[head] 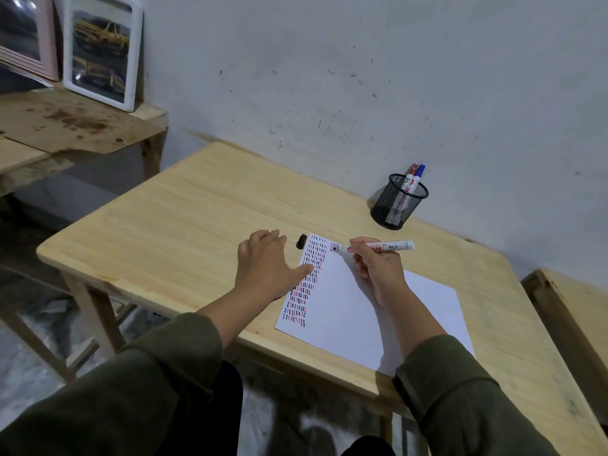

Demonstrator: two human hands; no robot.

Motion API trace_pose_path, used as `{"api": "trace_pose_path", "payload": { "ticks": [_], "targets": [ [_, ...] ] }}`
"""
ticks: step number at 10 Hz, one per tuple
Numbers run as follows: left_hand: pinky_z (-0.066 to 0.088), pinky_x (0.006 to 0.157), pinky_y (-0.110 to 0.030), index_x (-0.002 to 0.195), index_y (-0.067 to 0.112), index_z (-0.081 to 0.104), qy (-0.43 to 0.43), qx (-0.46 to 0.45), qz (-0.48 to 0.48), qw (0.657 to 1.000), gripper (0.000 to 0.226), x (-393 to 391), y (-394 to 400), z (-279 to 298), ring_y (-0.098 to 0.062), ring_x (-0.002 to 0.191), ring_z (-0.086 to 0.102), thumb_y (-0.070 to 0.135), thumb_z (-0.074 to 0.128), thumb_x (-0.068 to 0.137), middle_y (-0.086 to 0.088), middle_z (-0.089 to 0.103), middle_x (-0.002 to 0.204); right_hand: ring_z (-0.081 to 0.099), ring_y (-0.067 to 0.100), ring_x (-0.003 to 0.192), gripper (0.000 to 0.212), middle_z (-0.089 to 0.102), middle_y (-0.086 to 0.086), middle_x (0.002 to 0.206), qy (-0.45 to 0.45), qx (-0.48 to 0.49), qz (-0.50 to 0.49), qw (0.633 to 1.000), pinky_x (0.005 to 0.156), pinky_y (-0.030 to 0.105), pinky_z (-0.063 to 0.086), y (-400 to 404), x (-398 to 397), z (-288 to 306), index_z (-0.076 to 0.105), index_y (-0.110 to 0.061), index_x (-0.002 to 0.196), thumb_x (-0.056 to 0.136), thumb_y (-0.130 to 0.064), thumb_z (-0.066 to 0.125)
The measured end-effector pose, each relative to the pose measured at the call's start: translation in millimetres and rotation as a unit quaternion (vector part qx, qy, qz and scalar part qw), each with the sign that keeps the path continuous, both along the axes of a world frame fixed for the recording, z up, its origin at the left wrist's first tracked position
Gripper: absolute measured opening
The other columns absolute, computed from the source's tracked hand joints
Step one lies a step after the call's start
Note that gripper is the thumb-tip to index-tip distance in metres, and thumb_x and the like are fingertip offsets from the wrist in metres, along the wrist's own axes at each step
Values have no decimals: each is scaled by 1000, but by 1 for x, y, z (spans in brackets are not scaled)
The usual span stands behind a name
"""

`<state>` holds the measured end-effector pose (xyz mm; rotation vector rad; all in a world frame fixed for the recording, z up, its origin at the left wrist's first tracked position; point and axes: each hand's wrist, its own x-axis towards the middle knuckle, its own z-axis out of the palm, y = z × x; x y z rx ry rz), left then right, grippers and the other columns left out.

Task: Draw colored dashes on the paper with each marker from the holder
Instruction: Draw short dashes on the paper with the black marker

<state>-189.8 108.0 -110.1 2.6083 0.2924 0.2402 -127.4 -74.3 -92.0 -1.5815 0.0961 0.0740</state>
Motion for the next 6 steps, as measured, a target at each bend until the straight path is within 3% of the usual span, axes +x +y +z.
{"api": "trace_pose_path", "payload": {
  "ticks": [6],
  "targets": [
    [16,113,-36,141,15,40,0,-5,1,1000,84,1,-1,-2,-16,143,19,65,56,75,2,32,153,43,10,50,15,51,3,59,-14,-36,2,999,44,17,33,-1,1,-2,68,-15,72,81,-4,64]
  ]
}}
